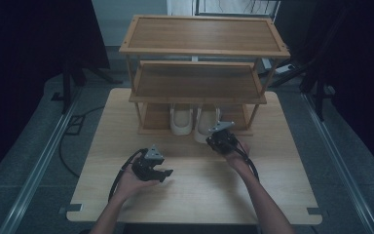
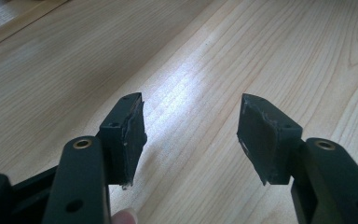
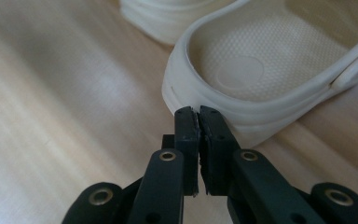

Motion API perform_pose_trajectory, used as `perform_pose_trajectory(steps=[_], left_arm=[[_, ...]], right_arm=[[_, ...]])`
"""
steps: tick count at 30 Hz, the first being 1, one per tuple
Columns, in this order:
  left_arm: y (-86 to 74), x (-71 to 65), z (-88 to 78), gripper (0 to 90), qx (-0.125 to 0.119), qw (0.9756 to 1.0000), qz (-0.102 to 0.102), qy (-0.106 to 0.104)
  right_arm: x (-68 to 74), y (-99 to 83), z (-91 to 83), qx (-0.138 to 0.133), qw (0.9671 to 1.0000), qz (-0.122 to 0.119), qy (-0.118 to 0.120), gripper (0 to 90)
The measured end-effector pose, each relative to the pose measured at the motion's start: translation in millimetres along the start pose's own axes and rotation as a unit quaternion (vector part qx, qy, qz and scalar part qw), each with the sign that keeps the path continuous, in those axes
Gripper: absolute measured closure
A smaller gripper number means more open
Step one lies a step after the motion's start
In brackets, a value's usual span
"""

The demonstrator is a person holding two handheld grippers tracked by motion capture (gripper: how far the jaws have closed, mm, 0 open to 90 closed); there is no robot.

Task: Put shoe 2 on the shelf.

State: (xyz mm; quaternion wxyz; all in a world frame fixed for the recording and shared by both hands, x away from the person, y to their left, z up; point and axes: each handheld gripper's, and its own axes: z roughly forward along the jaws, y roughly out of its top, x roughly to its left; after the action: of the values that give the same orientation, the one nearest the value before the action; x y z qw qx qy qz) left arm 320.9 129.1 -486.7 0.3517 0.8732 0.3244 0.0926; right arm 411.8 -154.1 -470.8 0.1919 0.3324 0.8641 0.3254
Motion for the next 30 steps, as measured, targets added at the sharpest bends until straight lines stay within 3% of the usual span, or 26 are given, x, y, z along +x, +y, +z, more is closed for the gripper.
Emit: perform_pose_trajectory(steps=[9,13,18,19,20,21,26,28,30], left_arm=[[-0.7,2.3,-1.9,41.7,-0.003,1.0000,-0.003,0.000],[-0.5,2.6,-2.7,41.7,-0.005,1.0000,-0.005,-0.001],[-0.6,4.8,-4.2,41.6,-0.009,0.9999,-0.012,-0.005],[-1.4,6.5,-4.2,41.7,-0.010,0.9998,-0.016,-0.005],[-1.4,6.5,-4.2,41.7,-0.010,0.9998,-0.016,-0.005],[-2.0,7.8,-3.3,41.6,-0.006,0.9998,-0.016,-0.003],[-2.6,7.9,-3.9,41.6,-0.006,0.9998,-0.018,-0.001],[-2.4,8.1,-4.2,41.6,-0.008,0.9998,-0.021,0.001],[-1.1,9.4,-3.9,41.7,-0.007,0.9998,-0.020,0.002]], right_arm=[[-11.6,13.2,20.6,-0.010,0.9997,0.018,-0.012,85.4],[-10.0,11.5,19.8,-0.012,0.9996,0.024,-0.009,78.2],[-5.5,7.7,12.0,-0.031,0.9987,0.041,0.005,68.4],[-0.3,5.1,5.8,-0.044,0.9982,0.041,-0.002,61.0],[-0.3,5.1,5.8,-0.044,0.9982,0.041,-0.002,61.0],[2.6,3.0,2.1,-0.041,0.9984,0.039,0.005,55.5],[9.4,-6.3,-8.4,-0.073,0.9957,0.054,0.018,52.9],[18.3,-15.5,-17.1,-0.089,0.9932,0.064,0.040,51.6],[22.9,-21.0,-22.4,-0.097,0.9923,0.061,0.047,50.9]])
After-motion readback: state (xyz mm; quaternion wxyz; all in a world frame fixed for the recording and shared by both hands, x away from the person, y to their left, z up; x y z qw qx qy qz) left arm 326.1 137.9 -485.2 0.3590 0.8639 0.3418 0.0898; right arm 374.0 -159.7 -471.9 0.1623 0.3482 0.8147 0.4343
